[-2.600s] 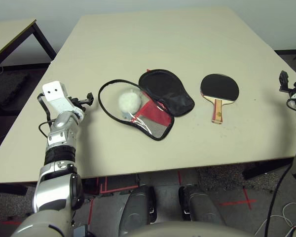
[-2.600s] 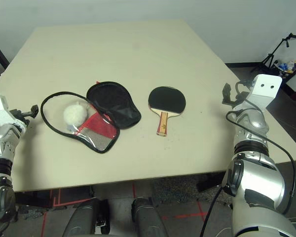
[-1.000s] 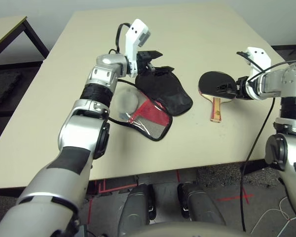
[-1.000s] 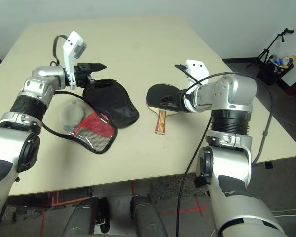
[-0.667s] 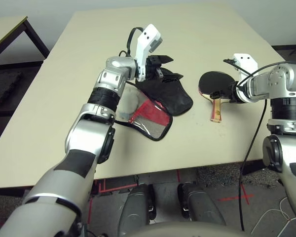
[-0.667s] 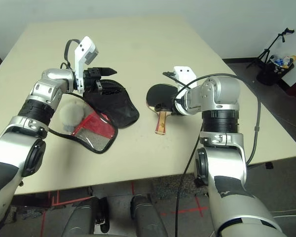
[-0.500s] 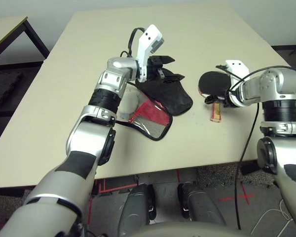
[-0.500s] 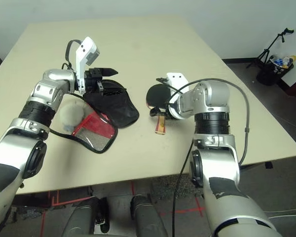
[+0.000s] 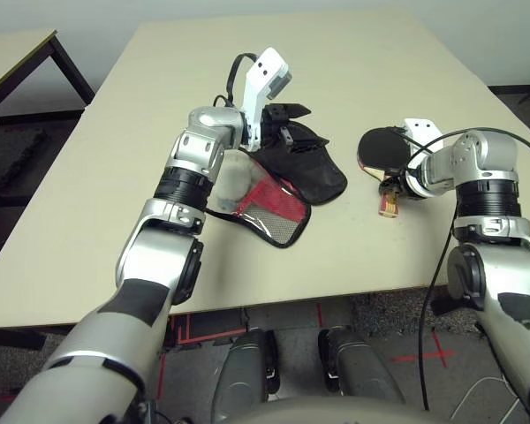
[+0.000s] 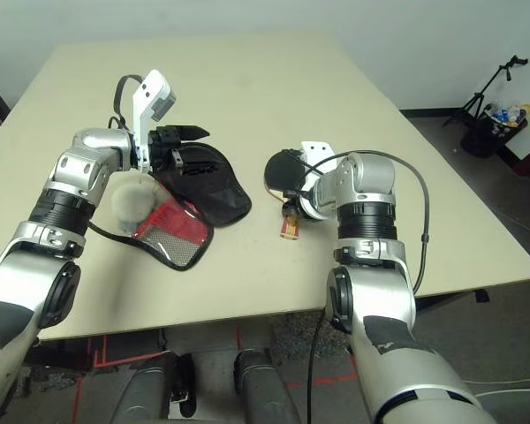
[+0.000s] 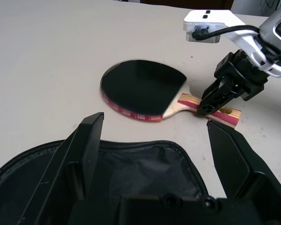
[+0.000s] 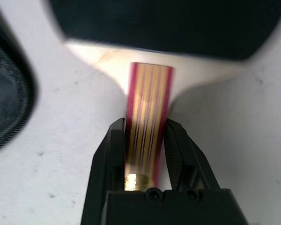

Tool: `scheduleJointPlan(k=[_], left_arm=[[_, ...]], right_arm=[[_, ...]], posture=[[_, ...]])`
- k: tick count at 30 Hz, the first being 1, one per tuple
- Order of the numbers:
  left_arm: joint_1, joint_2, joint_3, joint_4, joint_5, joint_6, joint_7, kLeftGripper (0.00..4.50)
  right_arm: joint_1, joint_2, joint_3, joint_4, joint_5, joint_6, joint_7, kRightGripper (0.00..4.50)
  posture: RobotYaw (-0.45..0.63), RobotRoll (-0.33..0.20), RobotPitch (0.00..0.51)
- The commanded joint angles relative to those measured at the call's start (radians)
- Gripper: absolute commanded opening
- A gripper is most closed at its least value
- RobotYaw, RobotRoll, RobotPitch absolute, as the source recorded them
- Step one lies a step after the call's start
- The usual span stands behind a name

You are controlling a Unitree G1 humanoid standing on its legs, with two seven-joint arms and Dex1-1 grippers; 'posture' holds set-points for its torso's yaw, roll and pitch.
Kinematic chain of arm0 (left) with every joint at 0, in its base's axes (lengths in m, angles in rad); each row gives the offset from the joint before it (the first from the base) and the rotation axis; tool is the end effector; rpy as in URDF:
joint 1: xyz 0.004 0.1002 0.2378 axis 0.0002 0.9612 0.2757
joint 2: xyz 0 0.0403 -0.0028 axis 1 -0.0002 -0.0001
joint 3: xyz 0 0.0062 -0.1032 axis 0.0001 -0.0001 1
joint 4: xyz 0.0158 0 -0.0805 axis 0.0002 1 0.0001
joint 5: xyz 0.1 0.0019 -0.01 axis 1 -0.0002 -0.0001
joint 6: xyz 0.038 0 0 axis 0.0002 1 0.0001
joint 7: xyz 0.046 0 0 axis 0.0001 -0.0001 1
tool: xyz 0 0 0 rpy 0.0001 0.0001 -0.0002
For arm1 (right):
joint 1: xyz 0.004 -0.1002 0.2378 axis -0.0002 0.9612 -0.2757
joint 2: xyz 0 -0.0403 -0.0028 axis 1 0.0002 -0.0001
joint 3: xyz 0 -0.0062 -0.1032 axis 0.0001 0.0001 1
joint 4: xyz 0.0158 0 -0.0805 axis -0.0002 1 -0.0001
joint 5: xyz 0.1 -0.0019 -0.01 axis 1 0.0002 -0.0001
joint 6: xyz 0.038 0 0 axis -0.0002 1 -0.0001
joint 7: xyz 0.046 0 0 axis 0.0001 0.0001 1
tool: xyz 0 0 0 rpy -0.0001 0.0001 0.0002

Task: Store the ping-pong paddle in its case and zip it.

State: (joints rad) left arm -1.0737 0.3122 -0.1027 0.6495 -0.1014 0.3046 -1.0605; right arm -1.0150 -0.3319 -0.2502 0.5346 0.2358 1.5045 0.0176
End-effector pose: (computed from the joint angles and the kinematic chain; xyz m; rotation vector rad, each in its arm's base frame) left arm 0.3604 0.1462 0.2222 0.3191 0.0583 -1.1299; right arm 0.3283 -0.1961 0.1882 0.1421 0.9777 0.0188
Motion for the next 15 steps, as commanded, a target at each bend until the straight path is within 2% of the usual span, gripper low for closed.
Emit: scheduleJointPlan(k=[1,4,8,15], left_arm=[[0.020,-0.007,-0.008,-0.003,-0.004,0.012,0.011,4.50],[0.025,-0.010,0.000,-0.005,-0.012,0.024,0.027,4.50],[0.024,-0.012,0.023,0.000,-0.022,0.039,0.083,4.50],[0.016,-0.001,0.070,0.007,-0.035,0.053,0.182,4.50]], right_arm=[[-0.004,0.000,-0.027,0.038,-0.035,-0.019,-0.029,1.14],[-0.028,-0.021,-0.011,0.047,-0.038,-0.067,-0.008,1.14],[-0.087,-0.077,0.116,0.060,-0.042,-0.168,0.108,1.14],[-0.205,-0.072,0.202,0.068,-0.020,-0.116,0.237,1.14]], posture=[[-0.10,0.000,0.110],[-0.10,0.000,0.111],[-0.11,0.000,0.112],[-0.11,0.000,0.119]])
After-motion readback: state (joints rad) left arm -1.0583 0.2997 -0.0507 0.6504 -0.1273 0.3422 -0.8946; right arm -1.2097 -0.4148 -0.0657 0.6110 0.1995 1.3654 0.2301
